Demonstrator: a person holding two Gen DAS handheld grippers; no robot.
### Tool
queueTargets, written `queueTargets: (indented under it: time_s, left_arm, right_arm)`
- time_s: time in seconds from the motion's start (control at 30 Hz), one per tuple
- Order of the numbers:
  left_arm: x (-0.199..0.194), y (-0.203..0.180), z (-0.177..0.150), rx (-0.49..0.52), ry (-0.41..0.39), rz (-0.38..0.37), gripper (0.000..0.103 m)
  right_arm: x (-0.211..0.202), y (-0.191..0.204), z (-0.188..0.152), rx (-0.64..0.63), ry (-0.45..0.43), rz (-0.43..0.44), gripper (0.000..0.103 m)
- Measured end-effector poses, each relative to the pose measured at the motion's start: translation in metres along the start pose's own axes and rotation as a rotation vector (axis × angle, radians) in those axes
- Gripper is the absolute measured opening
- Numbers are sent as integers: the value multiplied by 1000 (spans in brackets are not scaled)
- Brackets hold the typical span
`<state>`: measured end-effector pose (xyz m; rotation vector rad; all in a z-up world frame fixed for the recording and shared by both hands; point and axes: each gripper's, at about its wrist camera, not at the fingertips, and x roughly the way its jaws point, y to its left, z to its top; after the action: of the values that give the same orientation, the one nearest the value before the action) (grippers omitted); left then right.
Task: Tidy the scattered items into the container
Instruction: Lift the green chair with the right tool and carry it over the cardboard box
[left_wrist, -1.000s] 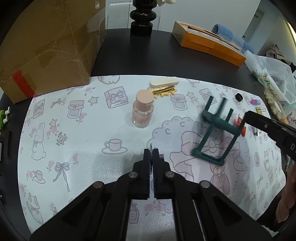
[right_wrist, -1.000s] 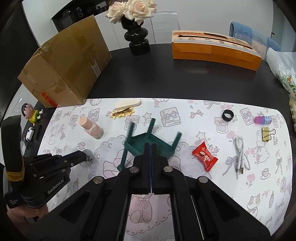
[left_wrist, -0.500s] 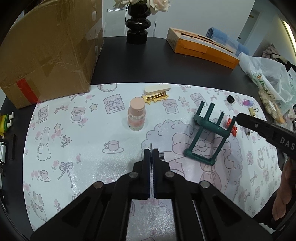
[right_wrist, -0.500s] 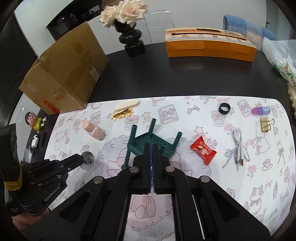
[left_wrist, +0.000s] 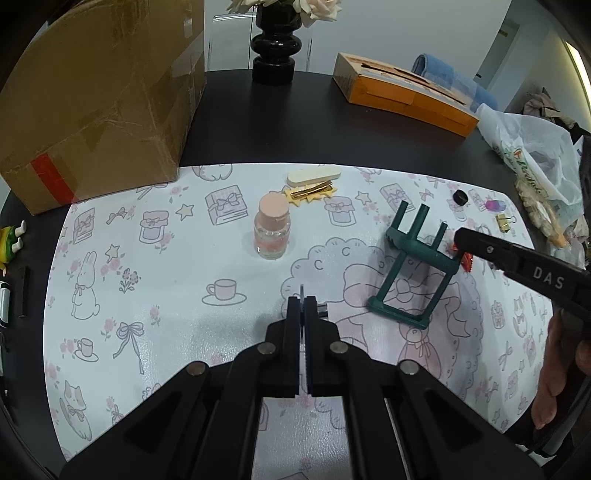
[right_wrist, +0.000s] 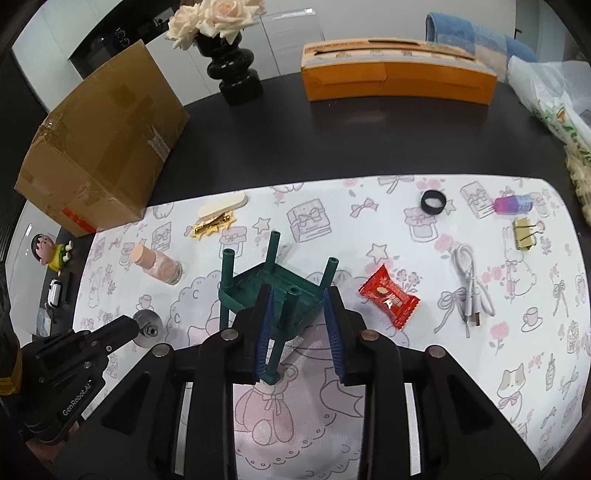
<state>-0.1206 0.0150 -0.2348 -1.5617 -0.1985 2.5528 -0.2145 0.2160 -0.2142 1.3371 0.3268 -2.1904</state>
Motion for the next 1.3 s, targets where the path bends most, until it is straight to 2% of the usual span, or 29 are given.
queueTargets:
  time_s: [0.07, 0.13, 0.17, 0.67, 1.2, 1.3]
  left_arm:
    - [0, 0, 0, -2, -1, 0, 2]
    - [0, 0, 0, -3, -1, 0, 2]
    - [-1, 0, 0, -3, -1, 0, 2]
    - [-32, -8, 6, -16, -29, 24, 2]
    - [-118, -21, 29, -49, -87, 45, 2]
    - [-127, -19, 35, -61, -95, 29, 2]
  right_arm:
    - [5, -2, 0, 9, 14, 16, 26]
    - [7, -1, 0, -1, 11, 27, 10]
    - [6, 0, -1, -12, 5, 24, 9]
    - [-34, 33, -1, -101, -87, -19, 7]
    - [-134, 64, 12, -69, -143, -3, 7]
    - [-145, 73, 16, -84, -152, 0, 7]
